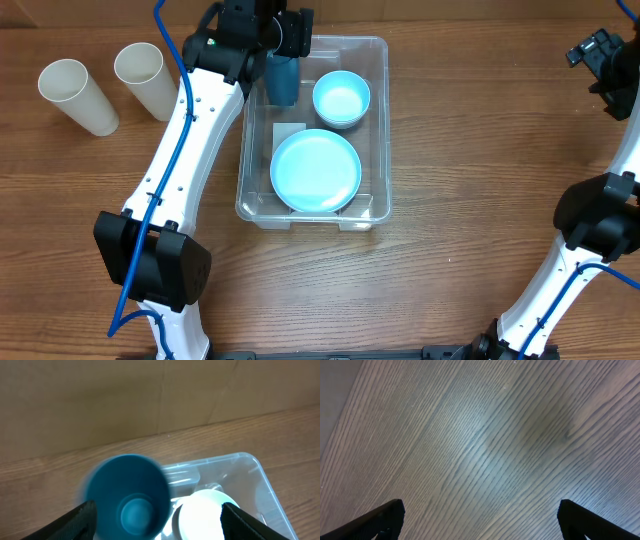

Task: Pack container
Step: 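Drop the dark-blue cup into the first dark-blue cup in the bin, then grasp a beige cup with the left gripper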

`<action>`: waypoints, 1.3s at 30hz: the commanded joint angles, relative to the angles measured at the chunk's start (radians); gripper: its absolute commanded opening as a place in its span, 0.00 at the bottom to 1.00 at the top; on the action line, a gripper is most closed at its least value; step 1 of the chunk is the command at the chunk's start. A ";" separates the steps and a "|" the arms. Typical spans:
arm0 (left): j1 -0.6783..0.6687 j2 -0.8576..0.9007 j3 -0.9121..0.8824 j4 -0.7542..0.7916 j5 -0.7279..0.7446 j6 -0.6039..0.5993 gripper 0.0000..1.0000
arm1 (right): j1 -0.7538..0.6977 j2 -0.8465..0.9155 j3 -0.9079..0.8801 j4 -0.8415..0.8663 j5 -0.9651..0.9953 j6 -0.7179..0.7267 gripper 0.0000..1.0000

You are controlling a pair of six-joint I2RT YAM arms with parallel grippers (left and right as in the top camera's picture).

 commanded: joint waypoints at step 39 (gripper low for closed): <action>0.410 0.352 0.323 -0.463 0.065 0.026 0.04 | 0.000 -0.047 0.027 0.006 0.002 0.005 1.00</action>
